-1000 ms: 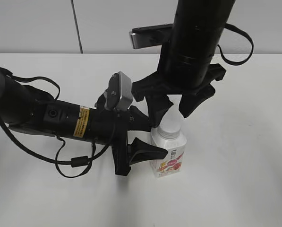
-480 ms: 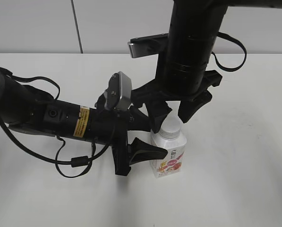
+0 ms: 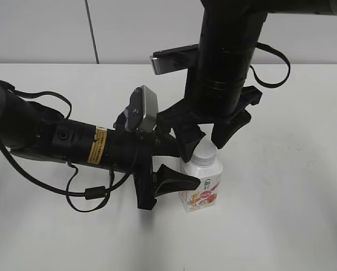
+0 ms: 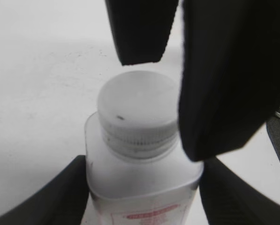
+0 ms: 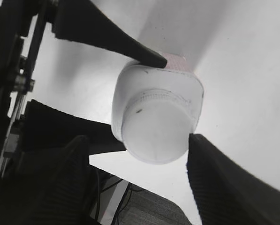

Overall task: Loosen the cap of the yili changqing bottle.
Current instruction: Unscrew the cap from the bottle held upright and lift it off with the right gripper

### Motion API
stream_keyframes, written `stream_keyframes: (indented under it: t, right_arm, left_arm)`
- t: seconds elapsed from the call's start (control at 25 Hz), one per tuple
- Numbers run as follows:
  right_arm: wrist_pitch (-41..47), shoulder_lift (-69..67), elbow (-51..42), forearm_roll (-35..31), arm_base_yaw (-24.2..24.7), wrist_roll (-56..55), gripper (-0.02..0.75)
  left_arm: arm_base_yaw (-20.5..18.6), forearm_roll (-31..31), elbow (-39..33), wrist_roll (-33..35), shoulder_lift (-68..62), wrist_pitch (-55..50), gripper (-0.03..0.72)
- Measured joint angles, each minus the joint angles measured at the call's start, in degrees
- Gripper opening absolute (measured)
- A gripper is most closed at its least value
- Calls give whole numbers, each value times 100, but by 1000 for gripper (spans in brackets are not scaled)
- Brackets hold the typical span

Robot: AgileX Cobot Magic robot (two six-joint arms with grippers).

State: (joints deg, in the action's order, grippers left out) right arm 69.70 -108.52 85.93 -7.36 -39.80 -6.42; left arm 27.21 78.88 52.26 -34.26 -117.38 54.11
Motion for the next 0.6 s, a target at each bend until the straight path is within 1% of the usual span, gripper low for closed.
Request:
stream_keyframes:
  t: [0.32, 0.6]
  right_arm:
    - [-53, -71, 0, 323, 0, 305, 514]
    - [-188, -72, 0, 219, 0, 642, 514]
  left_arm:
    - [0, 8, 0, 0, 0, 0, 440]
    - [0, 99, 10, 0, 0, 0, 440]
